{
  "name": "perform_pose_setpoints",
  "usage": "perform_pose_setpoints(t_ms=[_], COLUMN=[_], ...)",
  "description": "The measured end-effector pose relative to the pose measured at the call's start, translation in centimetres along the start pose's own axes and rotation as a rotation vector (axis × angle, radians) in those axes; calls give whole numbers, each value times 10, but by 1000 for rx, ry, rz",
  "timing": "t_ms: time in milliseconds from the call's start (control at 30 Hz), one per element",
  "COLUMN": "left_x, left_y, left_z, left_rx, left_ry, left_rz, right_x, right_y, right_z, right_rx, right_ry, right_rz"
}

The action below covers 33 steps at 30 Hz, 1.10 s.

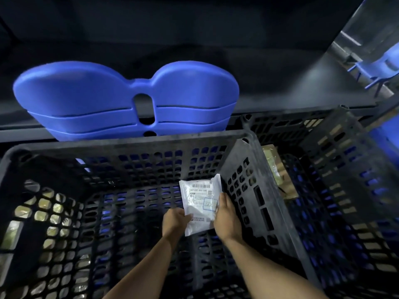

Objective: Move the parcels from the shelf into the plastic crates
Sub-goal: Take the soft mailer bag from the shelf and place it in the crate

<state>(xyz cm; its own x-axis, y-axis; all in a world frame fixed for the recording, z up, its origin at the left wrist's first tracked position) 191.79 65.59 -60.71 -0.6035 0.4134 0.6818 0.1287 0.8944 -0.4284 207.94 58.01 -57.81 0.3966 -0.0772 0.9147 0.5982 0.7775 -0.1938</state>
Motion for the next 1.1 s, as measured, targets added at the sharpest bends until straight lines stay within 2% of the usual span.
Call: perform_pose_setpoints(t_ms=[67,100,167,233,267,367,467,733,1000,1100], left_x=[5,7,7,-4,-10,-16,-29,-49,3,42], left_y=[-4,-7,-17,-31,-35,-38,-34,-25,-48,-76], left_z=[-6,-10,-23,-30,-29,-36,-35,-39,-60,-80], left_rx=[-47,-112,-346,-542,-586,-710,-623,-635,-593,-604], left_ry=[-17,50,212,343,383,479,533,846,898,861], left_rz=[-26,-28,-15,88,137,73,175,190,227,147], right_x=[3,4,3,1,-1,-4,-6,-5,37,69], right_y=[-1,-2,-7,-11,-13,-14,-8,0,-23,-43], right_z=[12,18,24,23,23,24,20,16,38,56], right_rx=[162,238,364,409,418,457,427,359,408,443], right_ry=[-69,-94,-157,-205,-223,-304,-356,-386,-366,-346], right_rz=[-4,-2,23,72,100,155,145,175,190,198])
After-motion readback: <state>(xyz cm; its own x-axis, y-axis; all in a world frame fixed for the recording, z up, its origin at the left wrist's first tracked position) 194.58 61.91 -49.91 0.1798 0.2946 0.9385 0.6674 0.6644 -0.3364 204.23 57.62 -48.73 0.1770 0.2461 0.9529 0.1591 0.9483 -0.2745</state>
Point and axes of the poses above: each hand's wrist, its own y-axis towards the middle knuckle, its own x-axis out of the back of the hand, z = x × y, the point moved 9 cm from there along y, towards the middle knuckle, and after that the axes turned 9 degrees about -z, right-handed, at the moved point
